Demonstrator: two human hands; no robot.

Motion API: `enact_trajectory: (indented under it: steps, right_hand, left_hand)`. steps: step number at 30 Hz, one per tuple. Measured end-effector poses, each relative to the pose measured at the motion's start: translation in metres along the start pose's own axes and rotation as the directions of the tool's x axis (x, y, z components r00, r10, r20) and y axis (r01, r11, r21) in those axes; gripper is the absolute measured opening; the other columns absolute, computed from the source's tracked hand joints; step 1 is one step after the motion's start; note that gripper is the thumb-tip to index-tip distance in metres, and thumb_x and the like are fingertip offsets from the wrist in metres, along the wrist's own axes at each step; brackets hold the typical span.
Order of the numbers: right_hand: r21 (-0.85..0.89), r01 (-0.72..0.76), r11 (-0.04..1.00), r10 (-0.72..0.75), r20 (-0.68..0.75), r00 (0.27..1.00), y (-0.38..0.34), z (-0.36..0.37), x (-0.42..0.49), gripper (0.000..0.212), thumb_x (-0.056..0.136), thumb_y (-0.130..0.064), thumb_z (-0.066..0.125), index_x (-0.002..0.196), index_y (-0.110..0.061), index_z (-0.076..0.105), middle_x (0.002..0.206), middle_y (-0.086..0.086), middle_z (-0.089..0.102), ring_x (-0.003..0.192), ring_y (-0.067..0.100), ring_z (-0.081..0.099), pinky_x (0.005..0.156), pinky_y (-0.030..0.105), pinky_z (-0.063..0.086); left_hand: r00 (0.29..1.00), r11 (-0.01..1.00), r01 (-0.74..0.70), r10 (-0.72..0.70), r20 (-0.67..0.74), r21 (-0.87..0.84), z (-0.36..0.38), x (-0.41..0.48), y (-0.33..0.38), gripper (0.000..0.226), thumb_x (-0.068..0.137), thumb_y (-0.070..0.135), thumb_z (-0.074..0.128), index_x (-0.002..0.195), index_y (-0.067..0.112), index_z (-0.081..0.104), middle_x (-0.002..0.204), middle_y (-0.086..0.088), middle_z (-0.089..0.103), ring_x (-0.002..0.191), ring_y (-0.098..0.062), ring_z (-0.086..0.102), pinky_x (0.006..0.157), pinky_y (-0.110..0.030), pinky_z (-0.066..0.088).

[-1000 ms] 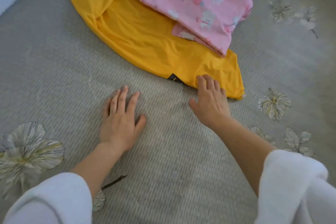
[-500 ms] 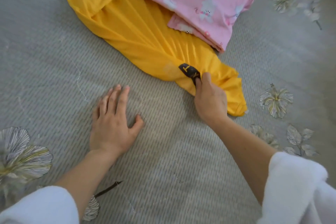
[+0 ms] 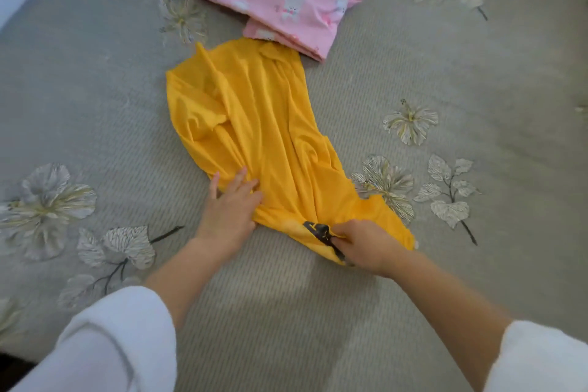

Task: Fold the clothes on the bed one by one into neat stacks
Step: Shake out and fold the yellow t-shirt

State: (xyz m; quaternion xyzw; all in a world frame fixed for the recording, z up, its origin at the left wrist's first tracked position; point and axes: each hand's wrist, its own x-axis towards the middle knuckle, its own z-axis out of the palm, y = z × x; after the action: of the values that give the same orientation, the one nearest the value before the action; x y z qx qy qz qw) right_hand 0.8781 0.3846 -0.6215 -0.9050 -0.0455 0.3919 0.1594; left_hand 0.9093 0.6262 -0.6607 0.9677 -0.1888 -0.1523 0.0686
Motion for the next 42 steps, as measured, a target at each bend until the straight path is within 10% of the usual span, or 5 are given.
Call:
enact_trajectory:
  steps: [9, 19, 23, 29, 42]
  right_hand:
    - [0.093, -0.25, 0.964, 0.222, 0.235, 0.946, 0.141, 0.043, -0.15, 0.026, 0.078, -0.022, 0.067, 0.064, -0.015, 0.047, 0.059, -0.001, 0.036, 0.058, 0.014, 0.032, 0.052, 0.031, 0.019]
    - [0.946, -0.045, 0.32, 0.203, -0.023, 0.979, 0.113, -0.052, -0.223, 0.032, 0.095, -0.03, 0.055, 0.085, -0.006, 0.074, 0.082, 0.013, 0.073, 0.069, 0.021, 0.068, 0.066, 0.03, 0.054]
    - [0.812, 0.077, 0.579, -0.013, -0.086, 0.996, 0.077, -0.129, -0.281, 0.03, 0.071, -0.042, 0.08, 0.082, -0.015, 0.075, 0.088, 0.005, 0.075, 0.077, 0.016, 0.072, 0.066, 0.027, 0.057]
    - [0.804, 0.252, 0.539, -0.054, -0.265, 0.963, 0.03, -0.202, -0.348, 0.008, 0.084, -0.02, 0.069, 0.081, -0.013, 0.069, 0.083, 0.008, 0.067, 0.075, 0.017, 0.064, 0.075, 0.03, 0.052]
    - [0.896, 0.439, 0.061, 0.218, -0.442, 0.87, -0.007, -0.264, -0.4, 0.007, 0.088, -0.01, 0.062, 0.088, -0.005, 0.068, 0.078, 0.011, 0.072, 0.068, 0.023, 0.07, 0.056, 0.032, 0.057]
  left_hand:
    - [0.89, 0.941, -0.083, 0.218, 0.401, -0.327, 0.043, -0.112, 0.153, 0.024, 0.091, 0.048, 0.051, 0.099, 0.026, 0.056, 0.104, 0.0, 0.064, 0.102, -0.021, 0.058, 0.073, -0.032, 0.036]
    - [0.999, 0.687, -0.047, 0.018, -0.048, -0.726, -0.138, -0.068, 0.171, 0.032, 0.094, 0.022, 0.058, 0.067, 0.005, 0.061, 0.054, 0.015, 0.041, 0.051, 0.002, 0.036, 0.05, -0.021, 0.029]
    - [0.962, 0.629, -0.096, -0.139, -0.234, -0.771, -0.234, -0.067, 0.181, 0.036, 0.092, 0.034, 0.057, 0.063, 0.012, 0.062, 0.048, 0.012, 0.044, 0.045, 0.002, 0.036, 0.042, -0.014, 0.028]
    - [0.854, 0.804, -0.077, -0.252, -0.455, -0.59, -0.301, -0.091, 0.219, 0.034, 0.085, 0.027, 0.067, 0.115, 0.012, 0.059, 0.112, -0.013, 0.057, 0.109, -0.029, 0.049, 0.09, -0.032, 0.035]
    - [0.963, 0.415, -0.27, 0.132, -0.236, -0.869, -0.334, -0.116, 0.283, 0.024, 0.098, 0.034, 0.045, 0.092, 0.019, 0.063, 0.085, -0.002, 0.069, 0.081, -0.014, 0.067, 0.081, -0.033, 0.054]
